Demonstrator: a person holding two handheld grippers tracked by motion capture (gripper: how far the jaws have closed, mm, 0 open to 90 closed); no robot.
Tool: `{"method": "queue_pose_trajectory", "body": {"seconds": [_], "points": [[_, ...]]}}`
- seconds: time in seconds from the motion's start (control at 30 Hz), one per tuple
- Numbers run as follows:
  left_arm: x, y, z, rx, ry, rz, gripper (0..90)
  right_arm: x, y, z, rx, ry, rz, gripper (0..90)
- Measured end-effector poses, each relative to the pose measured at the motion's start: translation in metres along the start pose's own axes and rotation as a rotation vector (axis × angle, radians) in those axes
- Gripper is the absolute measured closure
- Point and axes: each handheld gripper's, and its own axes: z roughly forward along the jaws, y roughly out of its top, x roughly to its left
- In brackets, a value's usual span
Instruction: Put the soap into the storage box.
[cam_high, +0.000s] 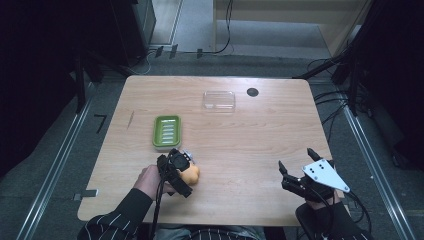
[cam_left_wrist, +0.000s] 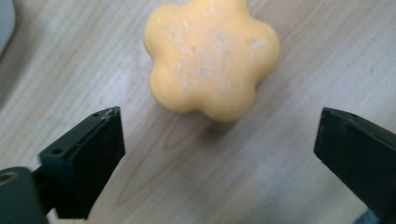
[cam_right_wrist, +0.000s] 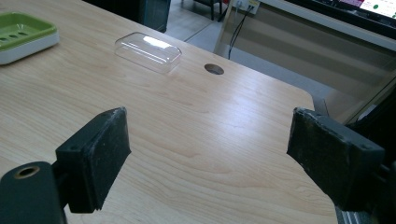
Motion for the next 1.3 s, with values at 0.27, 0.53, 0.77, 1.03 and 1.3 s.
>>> {"method": "queue_pose_trajectory", "body": {"seconds": [0.27,0.53,0.77,1.03,1.3], "points": [[0.003,0.008,0.006,-0.010,0.003,0.035,24.5,0.002,0.001,0.001,0.002,0.002,-0.005,13.3],[0.002,0.007,0.008,-0.028,0.039,0.106,38.4,0.001,0.001,0.001,0.002,0.003,-0.004,13.4],[0.000,0.006,0.007,0.000,0.043,0.087,39.4,0.001,0.001,0.000,0.001,0.003,-0.001,13.3],[-0.001,0.009,0.009,0.020,0.055,0.084,28.9,0.001,0.001,0.000,0.002,0.003,0.001,13.4],[0.001,0.010,0.012,0.031,0.045,0.064,29.2,0.001,0.001,0.001,0.001,0.004,-0.005,13.3]]}}
